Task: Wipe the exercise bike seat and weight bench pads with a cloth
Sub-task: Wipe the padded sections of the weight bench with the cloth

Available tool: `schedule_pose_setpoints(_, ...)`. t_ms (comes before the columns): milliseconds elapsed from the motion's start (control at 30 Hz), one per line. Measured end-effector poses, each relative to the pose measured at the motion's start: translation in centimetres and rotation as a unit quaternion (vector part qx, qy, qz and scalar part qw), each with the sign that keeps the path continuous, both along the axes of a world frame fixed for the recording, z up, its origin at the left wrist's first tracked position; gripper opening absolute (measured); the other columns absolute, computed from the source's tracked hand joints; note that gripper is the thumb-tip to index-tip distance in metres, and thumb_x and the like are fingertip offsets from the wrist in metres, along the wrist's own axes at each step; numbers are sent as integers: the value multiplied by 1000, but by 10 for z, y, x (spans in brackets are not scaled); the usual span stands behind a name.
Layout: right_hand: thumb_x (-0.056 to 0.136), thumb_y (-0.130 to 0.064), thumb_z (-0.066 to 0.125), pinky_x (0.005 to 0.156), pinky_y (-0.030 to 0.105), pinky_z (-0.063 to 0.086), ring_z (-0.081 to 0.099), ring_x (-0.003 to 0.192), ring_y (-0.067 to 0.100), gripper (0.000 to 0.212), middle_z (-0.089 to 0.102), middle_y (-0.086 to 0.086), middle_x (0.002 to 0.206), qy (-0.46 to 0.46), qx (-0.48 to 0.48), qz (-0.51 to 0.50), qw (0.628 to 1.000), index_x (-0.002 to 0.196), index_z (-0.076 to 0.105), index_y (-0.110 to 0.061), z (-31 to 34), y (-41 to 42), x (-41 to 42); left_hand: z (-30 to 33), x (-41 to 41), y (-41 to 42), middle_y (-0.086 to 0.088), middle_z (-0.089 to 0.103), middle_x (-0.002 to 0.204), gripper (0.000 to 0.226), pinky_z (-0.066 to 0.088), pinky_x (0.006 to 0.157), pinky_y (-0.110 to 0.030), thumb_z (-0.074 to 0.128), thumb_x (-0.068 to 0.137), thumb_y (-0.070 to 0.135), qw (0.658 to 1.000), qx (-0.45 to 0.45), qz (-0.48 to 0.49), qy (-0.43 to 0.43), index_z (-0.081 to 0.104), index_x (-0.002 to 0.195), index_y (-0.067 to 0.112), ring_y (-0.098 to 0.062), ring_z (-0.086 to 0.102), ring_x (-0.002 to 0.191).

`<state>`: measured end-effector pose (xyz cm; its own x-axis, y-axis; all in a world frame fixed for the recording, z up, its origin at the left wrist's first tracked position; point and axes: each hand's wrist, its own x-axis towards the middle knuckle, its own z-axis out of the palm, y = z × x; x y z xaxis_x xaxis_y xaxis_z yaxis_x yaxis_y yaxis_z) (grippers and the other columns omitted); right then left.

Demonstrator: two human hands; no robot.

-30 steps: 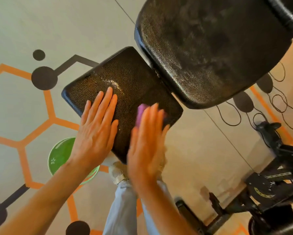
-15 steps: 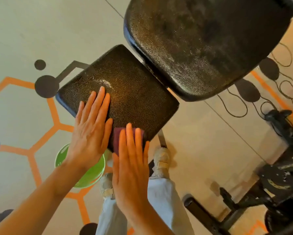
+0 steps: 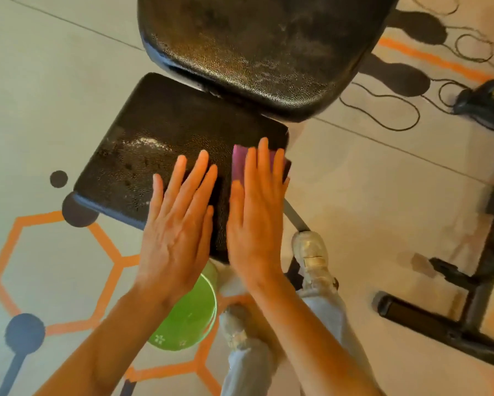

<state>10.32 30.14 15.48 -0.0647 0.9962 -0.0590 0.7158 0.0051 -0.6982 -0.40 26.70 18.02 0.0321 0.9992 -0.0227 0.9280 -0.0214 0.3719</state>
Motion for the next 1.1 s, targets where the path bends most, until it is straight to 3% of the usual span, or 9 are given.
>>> schedule_pose_setpoints(100,107,-26,25,124,43,8,-6,152,19,52,5,3,164,48,-2,-78,996,154,9,-16,-4,11,-5,-2,-1,2,-5,26,161,50,-5,124,-37,27,103,25,999,-14,-22,36,32,152,11,-23,9,152)
schedule_pose_setpoints(267,107,-35,18,116,54,29,3,152,24,54,4,-1,164,109,33,-19,993,155,-3,-24,3,-100,-18,-1,-4,2,-1,20,162,53,-9,123,-29,28,102,26,998,-41,-35,37,28,153,13,-16,6,152)
schedule_pose_setpoints(367,106,-33,21,120,52,22,4,152,25,53,11,8,163,199,29,-60,978,154,15,-11,-11,-28,-4,-2,-3,2,1,21,162,50,-6,123,-28,25,105,22,999,-33,-28,12,28,154,14,-12,9,152)
schedule_pose_setpoints(467,105,-32,24,116,51,29,15,150,27,54,19,14,161,219,26,-149,964,151,24,-5,-25,44,3,-3,-2,1,3,21,162,50,-5,123,-27,23,105,24,999,-23,-27,16,28,154,15,-10,9,152)
schedule_pose_setpoints(633,102,-52,15,123,33,18,0,151,10,59,-5,-12,164,331,-46,-99,937,152,-10,-34,0,-72,-18,-2,-2,0,1,21,162,50,-5,123,-25,24,105,25,999,-26,-27,13,28,153,14,-11,9,152)
schedule_pose_setpoints(767,105,-27,29,122,43,20,13,151,24,54,16,12,162,307,8,-100,947,153,17,-5,-15,-22,-1,-2,-1,-1,0,23,162,49,-3,124,-28,27,105,21,999,-21,-31,6,29,153,12,-12,11,152)
schedule_pose_setpoints(867,104,-26,30,115,48,33,25,147,28,56,18,15,161,315,-57,-188,928,153,16,-5,-23,65,13,-3,0,0,2,23,162,48,-4,123,-27,27,105,21,1000,-10,-25,9,30,153,13,-11,11,152)
schedule_pose_setpoints(933,103,-26,31,118,46,29,21,149,24,55,20,13,161,307,-32,-178,934,153,18,-6,-20,40,7,-5,0,1,2,22,161,48,-5,123,-27,26,105,21,1000,-9,-22,11,30,153,14,-10,10,152)
schedule_pose_setpoints(1100,97,-61,11,122,32,21,-8,148,-3,56,-15,-27,158,285,-65,-75,954,143,-21,-54,16,-92,-12,-5,-2,0,0,22,161,49,-6,123,-25,26,105,22,1000,-3,-20,11,30,153,13,-12,11,152)
